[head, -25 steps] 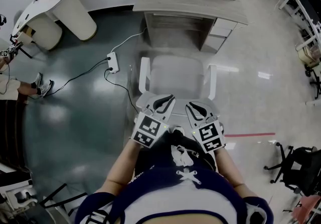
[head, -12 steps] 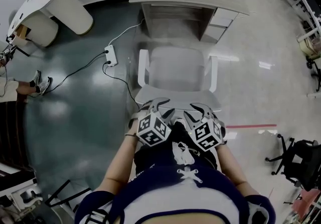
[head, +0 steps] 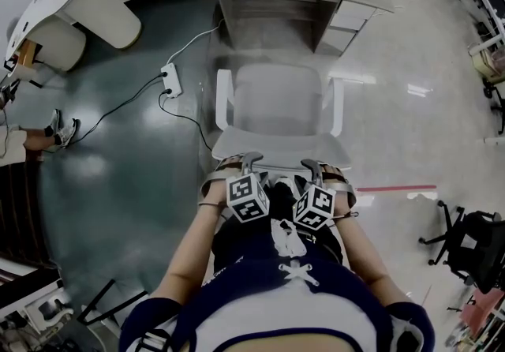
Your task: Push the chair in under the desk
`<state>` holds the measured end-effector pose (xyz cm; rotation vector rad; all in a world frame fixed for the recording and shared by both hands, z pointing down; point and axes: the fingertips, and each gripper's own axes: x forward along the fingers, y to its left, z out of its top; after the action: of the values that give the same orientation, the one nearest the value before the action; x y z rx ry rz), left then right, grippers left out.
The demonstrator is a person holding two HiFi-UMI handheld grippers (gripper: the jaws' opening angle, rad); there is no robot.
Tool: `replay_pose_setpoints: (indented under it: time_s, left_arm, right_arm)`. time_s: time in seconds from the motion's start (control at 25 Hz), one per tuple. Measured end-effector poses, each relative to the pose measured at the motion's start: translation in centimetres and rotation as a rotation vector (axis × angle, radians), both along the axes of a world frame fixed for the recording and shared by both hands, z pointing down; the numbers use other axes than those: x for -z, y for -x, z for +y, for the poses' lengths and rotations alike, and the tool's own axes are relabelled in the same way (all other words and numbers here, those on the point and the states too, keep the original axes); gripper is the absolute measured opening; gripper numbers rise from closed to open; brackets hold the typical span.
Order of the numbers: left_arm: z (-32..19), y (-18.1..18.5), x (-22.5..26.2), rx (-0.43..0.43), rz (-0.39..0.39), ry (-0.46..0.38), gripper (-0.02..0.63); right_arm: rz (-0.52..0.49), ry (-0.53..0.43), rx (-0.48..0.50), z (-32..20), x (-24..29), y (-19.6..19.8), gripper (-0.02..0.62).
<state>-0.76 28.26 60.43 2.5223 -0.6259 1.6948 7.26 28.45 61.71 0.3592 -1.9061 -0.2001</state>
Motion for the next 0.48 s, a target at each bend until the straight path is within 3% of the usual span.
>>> replay_pose_setpoints:
  time_s: [0.28, 0.48]
  left_arm:
    - [0.1, 1.4, -3.3, -0.05, -0.091, 0.027, 0.198]
    - [-0.5, 1.5, -4.4, -0.052, -0.082, 0.032, 0.196]
  right_arm:
    - [0.075, -0.008, -0.011, -1.2, -3.0, -0.6, 0.161]
    - [0.058, -0.002, -0.031, -1.7, -4.1, -0.3, 0.155]
